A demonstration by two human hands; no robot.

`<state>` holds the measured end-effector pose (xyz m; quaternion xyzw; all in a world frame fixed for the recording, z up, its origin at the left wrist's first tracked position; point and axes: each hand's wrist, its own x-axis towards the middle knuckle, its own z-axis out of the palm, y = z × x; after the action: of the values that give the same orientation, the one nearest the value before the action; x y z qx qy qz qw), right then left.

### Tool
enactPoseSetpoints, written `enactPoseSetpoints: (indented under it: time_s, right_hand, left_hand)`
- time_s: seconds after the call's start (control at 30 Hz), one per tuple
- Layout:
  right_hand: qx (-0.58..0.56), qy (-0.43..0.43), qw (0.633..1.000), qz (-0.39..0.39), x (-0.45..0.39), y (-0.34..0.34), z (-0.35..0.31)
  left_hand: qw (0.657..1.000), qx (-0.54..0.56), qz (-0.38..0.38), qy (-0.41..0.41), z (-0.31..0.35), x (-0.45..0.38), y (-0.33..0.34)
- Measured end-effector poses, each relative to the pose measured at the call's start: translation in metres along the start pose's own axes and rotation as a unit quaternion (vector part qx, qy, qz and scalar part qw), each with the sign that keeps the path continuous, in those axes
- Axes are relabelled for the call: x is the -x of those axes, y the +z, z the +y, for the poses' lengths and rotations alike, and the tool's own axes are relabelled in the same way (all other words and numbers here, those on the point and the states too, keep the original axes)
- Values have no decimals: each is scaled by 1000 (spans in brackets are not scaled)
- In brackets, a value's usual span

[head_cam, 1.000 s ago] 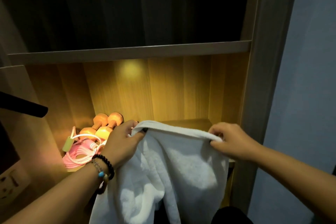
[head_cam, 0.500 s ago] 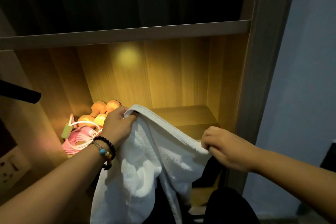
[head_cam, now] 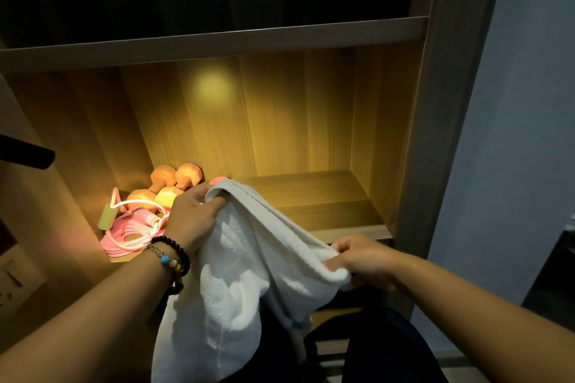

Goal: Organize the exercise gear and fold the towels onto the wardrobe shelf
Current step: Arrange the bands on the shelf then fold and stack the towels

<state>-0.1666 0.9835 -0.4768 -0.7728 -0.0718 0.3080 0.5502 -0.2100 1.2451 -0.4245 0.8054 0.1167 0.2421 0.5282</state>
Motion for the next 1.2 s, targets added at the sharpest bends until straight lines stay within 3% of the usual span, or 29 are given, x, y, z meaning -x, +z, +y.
enactPoseSetpoints:
  time_s: [0.13, 0.27, 0.33, 0.43, 0.53, 0.63, 0.7, 0.9, 1.07, 1.2]
  right_hand:
    - [55, -67, 976, 201, 7, -37, -16]
    - [108, -64, 949, 289, 16, -65, -26]
    - [35, -17, 962, 272, 22, -73, -31]
    - [-116, 45, 980, 158, 38, -79, -41]
    - [16, 39, 983, 179, 39, -81, -38]
    - [227, -10, 935, 274, 38, -83, -37]
    - [282, -38, 907, 311, 38, -88, -40]
    - [195, -1, 932, 307, 52, -112, -55]
    - [276, 34, 903, 327, 55, -119, -48]
    - [147, 54, 948, 278, 63, -127, -39]
  left_hand:
    - [999, 3, -35, 12, -4, 2, 1]
    - [995, -14, -81, 48, -2, 11, 17]
    - [995, -8, -88, 45, -2, 10, 21]
    - [996, -14, -81, 34, -4, 8, 23]
    - [996, -18, -71, 44, -7, 8, 22]
    - [993, -36, -89, 67, -7, 11, 21]
    - [991, -49, -101, 74, -8, 13, 21]
    - [983, -120, -109, 86, -11, 20, 23]
    - [950, -235, -146, 147, -15, 28, 41]
    - [936, -274, -153, 158, -21, 28, 41]
